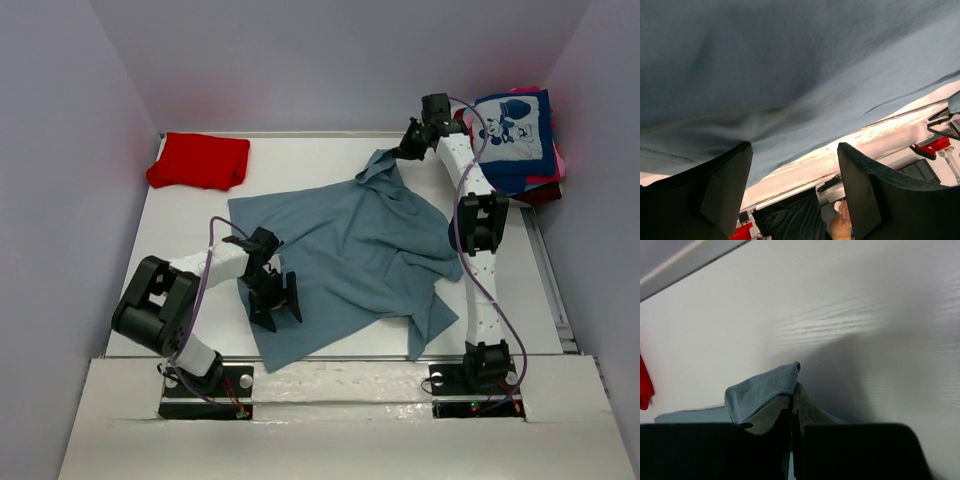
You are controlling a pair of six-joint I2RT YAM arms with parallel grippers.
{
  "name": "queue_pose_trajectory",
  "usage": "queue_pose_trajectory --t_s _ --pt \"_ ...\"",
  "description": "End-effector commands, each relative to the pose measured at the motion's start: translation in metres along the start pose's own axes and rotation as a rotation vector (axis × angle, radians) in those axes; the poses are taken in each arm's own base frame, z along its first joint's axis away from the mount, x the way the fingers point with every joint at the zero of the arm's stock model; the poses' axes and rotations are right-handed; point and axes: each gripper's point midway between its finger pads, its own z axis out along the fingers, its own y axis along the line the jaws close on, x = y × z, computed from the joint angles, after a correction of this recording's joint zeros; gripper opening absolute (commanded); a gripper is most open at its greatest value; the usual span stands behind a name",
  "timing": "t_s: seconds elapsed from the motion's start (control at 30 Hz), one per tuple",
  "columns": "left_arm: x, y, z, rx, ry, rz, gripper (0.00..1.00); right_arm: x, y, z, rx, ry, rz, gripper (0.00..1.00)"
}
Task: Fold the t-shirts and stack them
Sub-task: Flatten out the tshirt
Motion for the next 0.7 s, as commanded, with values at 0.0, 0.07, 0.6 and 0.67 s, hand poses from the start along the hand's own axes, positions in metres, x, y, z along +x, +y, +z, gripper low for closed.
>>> queue_pose_trajectory --t_s 0.0,0.07,0.6,0.67 --pt "0.025 0.010 -0.002 -0.038 0.049 0.002 0.81 -0.050 0.023 -0.017 -0.080 -0.168 -0.065 0.07" --pt "0.033 0.017 -0.001 -0.050 0.063 -0.013 0.81 -0.051 0.023 -0.018 -0.082 -0.172 -0.075 0.07" --pt "0.069 0.040 0.000 -0.082 0.096 -0.057 0.81 -0.036 0.010 -0.011 -0.074 -0.111 -0.077 0.07" --pt "0.067 0.038 -0.003 -0.081 0.083 -0.055 0.81 -0.034 0.011 -0.012 -0.076 -0.105 -0.076 0.07"
